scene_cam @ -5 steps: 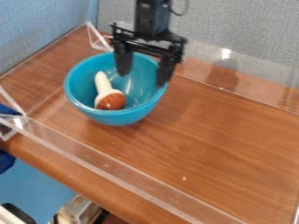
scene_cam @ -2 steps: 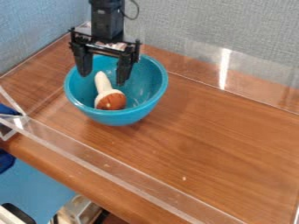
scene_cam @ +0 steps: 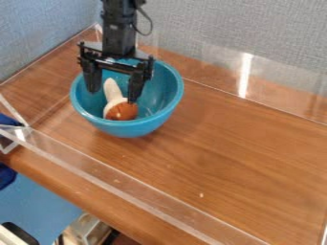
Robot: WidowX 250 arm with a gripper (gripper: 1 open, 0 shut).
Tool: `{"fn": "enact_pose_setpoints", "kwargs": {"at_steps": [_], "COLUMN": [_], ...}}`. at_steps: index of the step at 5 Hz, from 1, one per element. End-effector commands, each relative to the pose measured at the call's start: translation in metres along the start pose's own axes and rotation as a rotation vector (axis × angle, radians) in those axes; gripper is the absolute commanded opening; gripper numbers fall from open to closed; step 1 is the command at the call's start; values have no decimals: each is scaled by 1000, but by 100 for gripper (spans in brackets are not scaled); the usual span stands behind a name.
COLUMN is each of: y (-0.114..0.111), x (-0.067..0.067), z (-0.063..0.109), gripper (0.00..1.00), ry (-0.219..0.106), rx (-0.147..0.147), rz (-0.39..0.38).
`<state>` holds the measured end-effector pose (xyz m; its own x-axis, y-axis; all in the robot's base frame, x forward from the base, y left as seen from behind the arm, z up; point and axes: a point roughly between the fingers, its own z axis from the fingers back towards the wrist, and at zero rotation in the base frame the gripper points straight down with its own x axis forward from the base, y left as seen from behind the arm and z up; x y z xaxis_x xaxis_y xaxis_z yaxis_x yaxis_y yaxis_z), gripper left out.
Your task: Remove the mushroom from inside the blue bowl and put it on the table
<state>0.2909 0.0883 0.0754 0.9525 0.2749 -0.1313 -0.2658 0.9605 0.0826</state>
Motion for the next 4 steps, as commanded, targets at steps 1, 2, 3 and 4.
{"fn": "enact_pose_setpoints", "kwargs": {"at_steps": [1, 2, 3, 4], "y": [-3, -6, -10, -10], "x": [12, 18, 23, 27], "z": [8, 2, -4, -8], "gripper": [100, 100, 100, 100], "ry": [-42, -32, -23, -15], "rx": [9, 14, 19, 21], "rz": [-4, -3, -4, 0]}}
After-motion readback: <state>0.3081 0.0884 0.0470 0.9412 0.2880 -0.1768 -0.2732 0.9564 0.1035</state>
